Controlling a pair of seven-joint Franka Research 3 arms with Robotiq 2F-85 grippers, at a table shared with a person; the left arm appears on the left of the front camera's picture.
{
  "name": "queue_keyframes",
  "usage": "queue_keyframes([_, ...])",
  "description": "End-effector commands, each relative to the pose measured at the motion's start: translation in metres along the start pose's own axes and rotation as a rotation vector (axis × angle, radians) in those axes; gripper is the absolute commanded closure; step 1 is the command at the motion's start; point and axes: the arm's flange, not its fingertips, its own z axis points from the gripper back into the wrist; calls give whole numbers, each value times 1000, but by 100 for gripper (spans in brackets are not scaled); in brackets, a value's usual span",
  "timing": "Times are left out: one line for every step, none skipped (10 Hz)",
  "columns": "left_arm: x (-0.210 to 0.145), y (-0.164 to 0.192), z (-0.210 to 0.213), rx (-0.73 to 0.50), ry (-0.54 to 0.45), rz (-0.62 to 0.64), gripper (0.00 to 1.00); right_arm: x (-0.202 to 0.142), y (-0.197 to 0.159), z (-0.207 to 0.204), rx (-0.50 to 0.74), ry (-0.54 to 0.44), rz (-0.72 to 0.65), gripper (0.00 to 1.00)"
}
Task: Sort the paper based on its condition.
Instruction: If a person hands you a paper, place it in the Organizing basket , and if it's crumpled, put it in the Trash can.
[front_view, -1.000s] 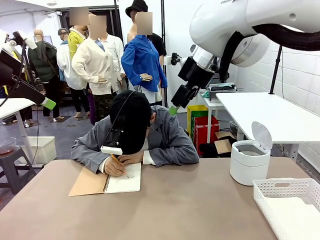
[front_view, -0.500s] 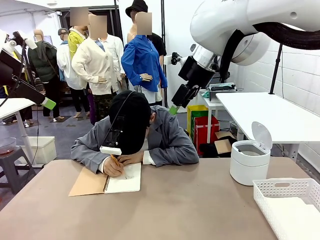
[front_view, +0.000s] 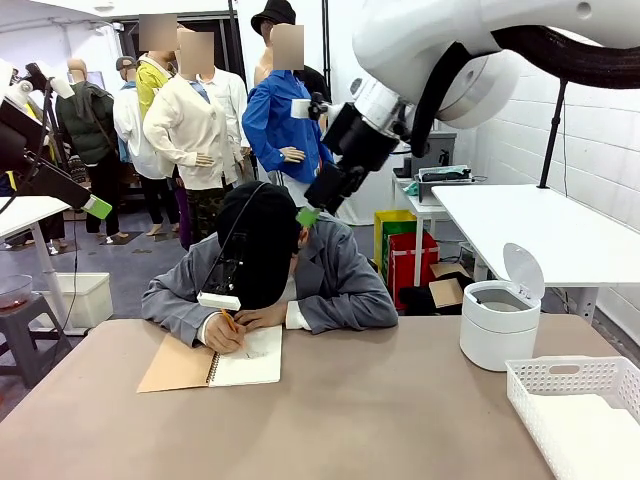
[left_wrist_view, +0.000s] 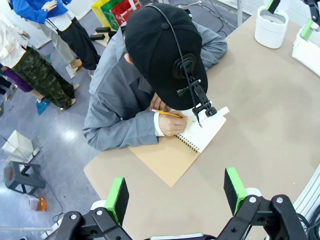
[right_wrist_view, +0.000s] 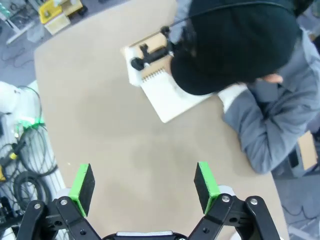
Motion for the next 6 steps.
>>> queue_keyframes([0,1,0,2,-2,1,0,-2,13,-1,12,-80,-30,0])
queue_keyframes([0,1,0,2,-2,1,0,1,19,2,12,-105,-27,0])
queue_keyframes([0,1,0,2,-2,1,0,1,23,6,-7,-107,-6,0])
queue_keyframes([0,1,0,2,-2,1,0,1,22,10,-18,-121,3,0])
queue_keyframes([0,1,0,2,-2,1,0,-2,17,15,-21,-113,5,0])
queue_keyframes([0,1,0,2,-2,1,0,-5,8,20,-27,-101,9,0])
